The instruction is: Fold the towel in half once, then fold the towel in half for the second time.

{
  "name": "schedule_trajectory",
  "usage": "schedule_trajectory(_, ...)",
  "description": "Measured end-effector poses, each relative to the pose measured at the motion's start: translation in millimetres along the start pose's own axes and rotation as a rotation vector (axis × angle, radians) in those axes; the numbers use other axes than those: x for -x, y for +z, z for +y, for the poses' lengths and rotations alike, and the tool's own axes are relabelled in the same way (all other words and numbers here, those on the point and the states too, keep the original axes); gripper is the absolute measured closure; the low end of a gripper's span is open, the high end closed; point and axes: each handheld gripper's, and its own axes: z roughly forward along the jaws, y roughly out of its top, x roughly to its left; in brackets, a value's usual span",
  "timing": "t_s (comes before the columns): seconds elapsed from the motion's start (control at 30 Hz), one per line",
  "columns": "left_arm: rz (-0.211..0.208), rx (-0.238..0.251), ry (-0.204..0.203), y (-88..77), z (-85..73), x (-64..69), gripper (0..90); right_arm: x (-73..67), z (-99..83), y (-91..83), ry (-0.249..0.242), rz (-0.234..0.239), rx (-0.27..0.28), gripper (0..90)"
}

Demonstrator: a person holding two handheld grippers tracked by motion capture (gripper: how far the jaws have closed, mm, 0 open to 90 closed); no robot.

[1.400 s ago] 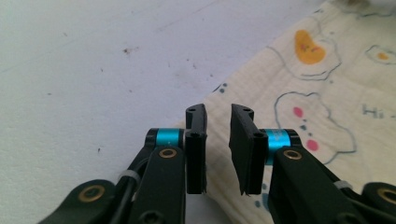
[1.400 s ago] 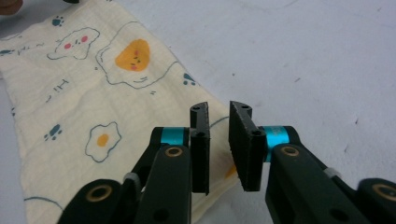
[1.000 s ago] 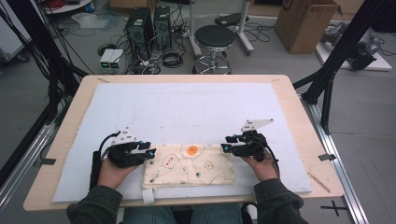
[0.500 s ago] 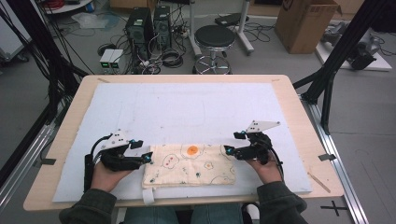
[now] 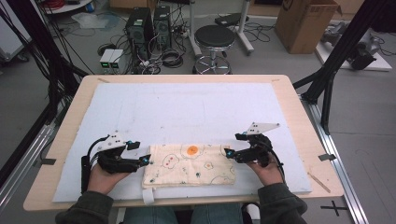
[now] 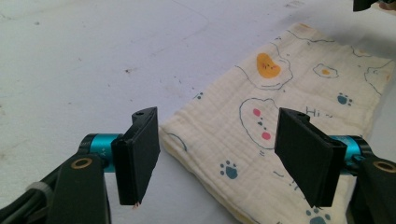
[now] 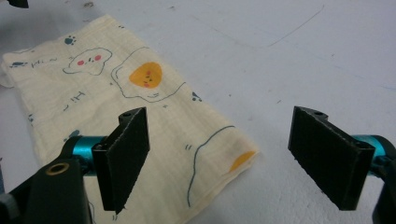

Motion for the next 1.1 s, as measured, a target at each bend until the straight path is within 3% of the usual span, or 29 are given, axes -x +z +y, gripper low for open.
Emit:
schedule_trajectory(0.73, 0.004, -0.007, 0.014, 2.6, 1.3, 0.3, 31.5, -7.0, 3.5, 5.1, -0.030, -0.010, -0.011, 17.4)
schedule_trajectory(1.1, 0.048, -0.012, 0.012, 9.9, 4.1, -3.9, 37.2, -2.4, 5.3, 8.7, -0.032, -0.006, -0.040, 17.9)
